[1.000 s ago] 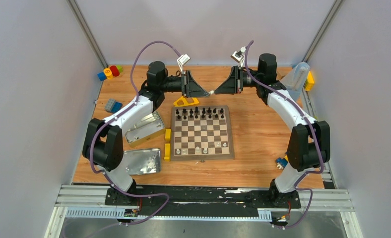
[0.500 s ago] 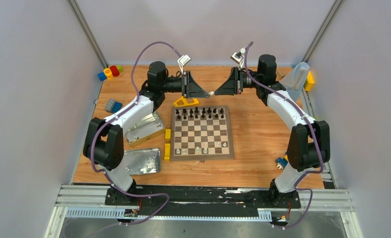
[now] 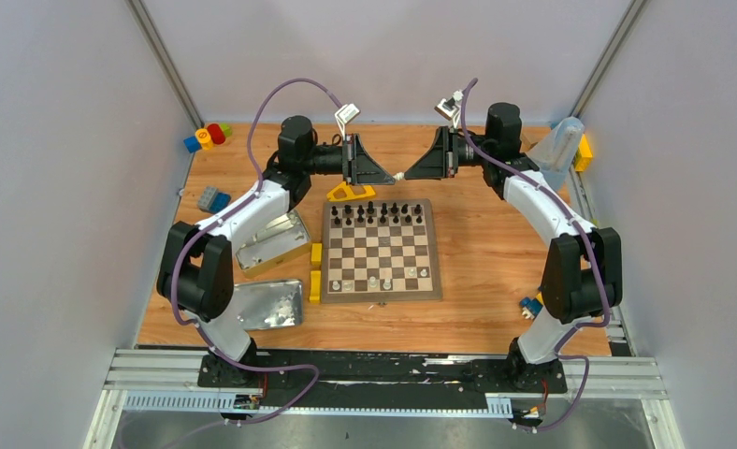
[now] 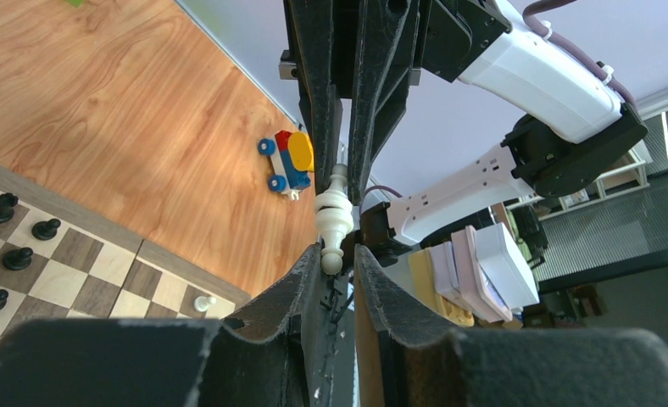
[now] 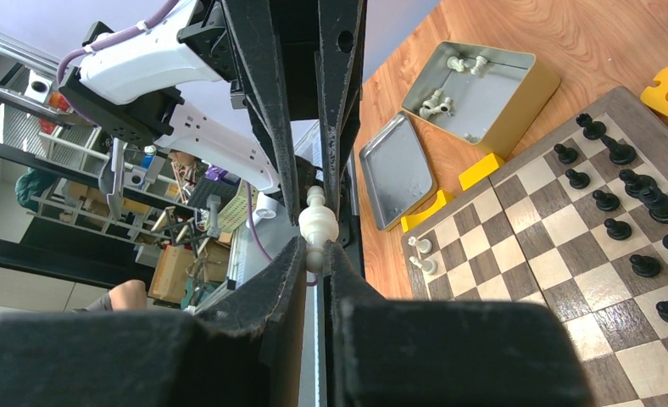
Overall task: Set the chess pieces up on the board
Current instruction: Pick up the chess piece from the storage box.
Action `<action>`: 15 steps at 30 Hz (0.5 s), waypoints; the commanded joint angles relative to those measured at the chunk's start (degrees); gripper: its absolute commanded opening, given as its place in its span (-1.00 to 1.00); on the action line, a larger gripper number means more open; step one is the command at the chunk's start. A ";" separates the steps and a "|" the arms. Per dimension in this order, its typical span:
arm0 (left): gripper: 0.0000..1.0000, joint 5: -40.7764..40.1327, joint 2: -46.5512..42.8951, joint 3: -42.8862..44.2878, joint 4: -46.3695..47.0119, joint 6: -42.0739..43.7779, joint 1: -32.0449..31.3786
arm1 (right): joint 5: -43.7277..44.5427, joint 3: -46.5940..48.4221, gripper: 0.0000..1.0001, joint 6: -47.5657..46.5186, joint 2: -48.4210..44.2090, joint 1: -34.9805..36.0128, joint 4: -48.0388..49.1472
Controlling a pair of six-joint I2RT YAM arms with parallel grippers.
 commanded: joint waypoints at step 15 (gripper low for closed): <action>-0.92 1.14 -0.28 2.42 -1.16 3.36 -0.18 | -1.32 -0.03 -1.00 -1.47 -1.22 -0.28 0.71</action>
